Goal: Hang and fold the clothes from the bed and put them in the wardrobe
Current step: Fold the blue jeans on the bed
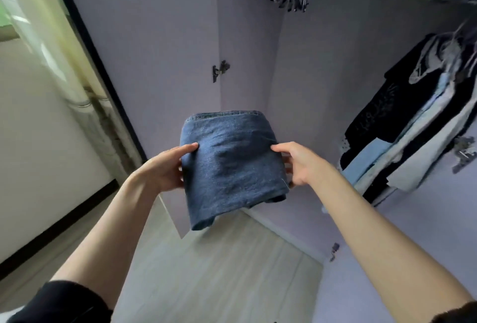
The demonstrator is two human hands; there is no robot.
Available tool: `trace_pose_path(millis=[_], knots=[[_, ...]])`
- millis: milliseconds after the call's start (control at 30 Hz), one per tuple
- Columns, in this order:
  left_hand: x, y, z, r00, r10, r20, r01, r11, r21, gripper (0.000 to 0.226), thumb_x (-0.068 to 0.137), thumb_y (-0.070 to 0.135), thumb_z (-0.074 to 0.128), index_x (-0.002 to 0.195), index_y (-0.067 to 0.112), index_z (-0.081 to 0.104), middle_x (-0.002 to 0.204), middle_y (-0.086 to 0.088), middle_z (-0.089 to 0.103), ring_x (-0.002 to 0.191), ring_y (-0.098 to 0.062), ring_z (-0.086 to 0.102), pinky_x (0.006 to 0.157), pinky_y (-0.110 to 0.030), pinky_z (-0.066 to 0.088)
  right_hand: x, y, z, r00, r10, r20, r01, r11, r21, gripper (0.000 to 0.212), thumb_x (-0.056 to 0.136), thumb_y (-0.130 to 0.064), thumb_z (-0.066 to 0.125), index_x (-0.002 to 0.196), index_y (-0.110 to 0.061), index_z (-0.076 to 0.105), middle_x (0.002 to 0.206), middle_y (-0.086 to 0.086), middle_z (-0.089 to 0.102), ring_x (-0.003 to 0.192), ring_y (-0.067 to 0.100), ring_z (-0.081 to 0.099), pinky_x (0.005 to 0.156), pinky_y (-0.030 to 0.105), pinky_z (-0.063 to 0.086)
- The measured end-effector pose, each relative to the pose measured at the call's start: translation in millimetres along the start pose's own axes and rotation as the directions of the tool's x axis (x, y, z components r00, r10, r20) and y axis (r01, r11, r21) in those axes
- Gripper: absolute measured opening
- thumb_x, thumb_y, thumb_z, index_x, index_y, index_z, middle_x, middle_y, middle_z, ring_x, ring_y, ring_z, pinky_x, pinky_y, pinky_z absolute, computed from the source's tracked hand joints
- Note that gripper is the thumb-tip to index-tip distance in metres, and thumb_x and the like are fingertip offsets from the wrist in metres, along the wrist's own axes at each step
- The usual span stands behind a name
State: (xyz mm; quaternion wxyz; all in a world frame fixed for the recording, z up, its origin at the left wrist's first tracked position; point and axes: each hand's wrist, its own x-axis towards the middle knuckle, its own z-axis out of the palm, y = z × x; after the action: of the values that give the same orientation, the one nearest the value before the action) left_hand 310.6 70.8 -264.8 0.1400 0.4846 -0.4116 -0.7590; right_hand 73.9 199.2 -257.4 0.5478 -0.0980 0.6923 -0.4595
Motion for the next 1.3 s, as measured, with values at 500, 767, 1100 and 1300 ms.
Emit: trace_pose_path(millis=[500, 767, 1100, 1300], knots=[[8.6, 268.7, 137.9, 0.834, 0.276, 0.479, -0.365, 0.925, 0.103, 0.041, 0.084, 0.030, 0.066, 0.118, 0.012, 0.052, 0.124, -0.008, 0.055, 0.107, -0.024, 0.060, 0.072, -0.042, 0.054, -98.1, -209.6, -78.6, 0.872, -0.339, -0.355, 0.395, 0.914, 0.097, 0.020, 0.085, -0.028, 0.066, 0.096, -0.014, 0.057, 0.104, 0.007, 0.058, 0.092, 0.028, 0.055, 0.066, 0.048, 0.044], [-15.9, 372.4, 249.6, 0.696, 0.387, 0.606, -0.577, 0.803, 0.149, 0.030, 0.089, 0.035, 0.061, 0.110, 0.015, 0.052, 0.123, -0.006, 0.057, 0.100, -0.021, 0.062, 0.068, -0.041, 0.054, -139.7, -305.7, -154.3, 0.737, -0.512, -0.442, 0.585, 0.810, 0.039, 0.020, 0.088, -0.032, 0.063, 0.097, -0.016, 0.057, 0.105, 0.002, 0.058, 0.095, 0.024, 0.056, 0.078, 0.044, 0.047], [-8.9, 461.7, 385.5, 0.583, 0.443, 0.682, -0.638, 0.768, 0.047, 0.034, 0.090, 0.037, 0.060, 0.114, 0.015, 0.051, 0.127, -0.008, 0.053, 0.101, -0.023, 0.059, 0.066, -0.042, 0.052, -175.8, -418.7, -249.1, 0.583, -0.593, -0.556, 0.680, 0.730, -0.067, 0.021, 0.088, -0.034, 0.063, 0.087, -0.015, 0.054, 0.098, 0.003, 0.055, 0.085, 0.022, 0.056, 0.066, 0.042, 0.046], [28.3, 489.8, 449.8, 0.540, 0.429, 0.725, -0.614, 0.789, -0.010, 0.033, 0.086, 0.036, 0.065, 0.110, 0.015, 0.056, 0.107, -0.007, 0.060, 0.091, -0.021, 0.063, 0.058, -0.033, 0.054, -175.5, -454.5, -293.1, 0.508, -0.576, -0.641, 0.686, 0.720, -0.103, 0.023, 0.088, -0.033, 0.064, 0.085, -0.013, 0.053, 0.092, 0.003, 0.054, 0.080, 0.021, 0.054, 0.062, 0.039, 0.046]])
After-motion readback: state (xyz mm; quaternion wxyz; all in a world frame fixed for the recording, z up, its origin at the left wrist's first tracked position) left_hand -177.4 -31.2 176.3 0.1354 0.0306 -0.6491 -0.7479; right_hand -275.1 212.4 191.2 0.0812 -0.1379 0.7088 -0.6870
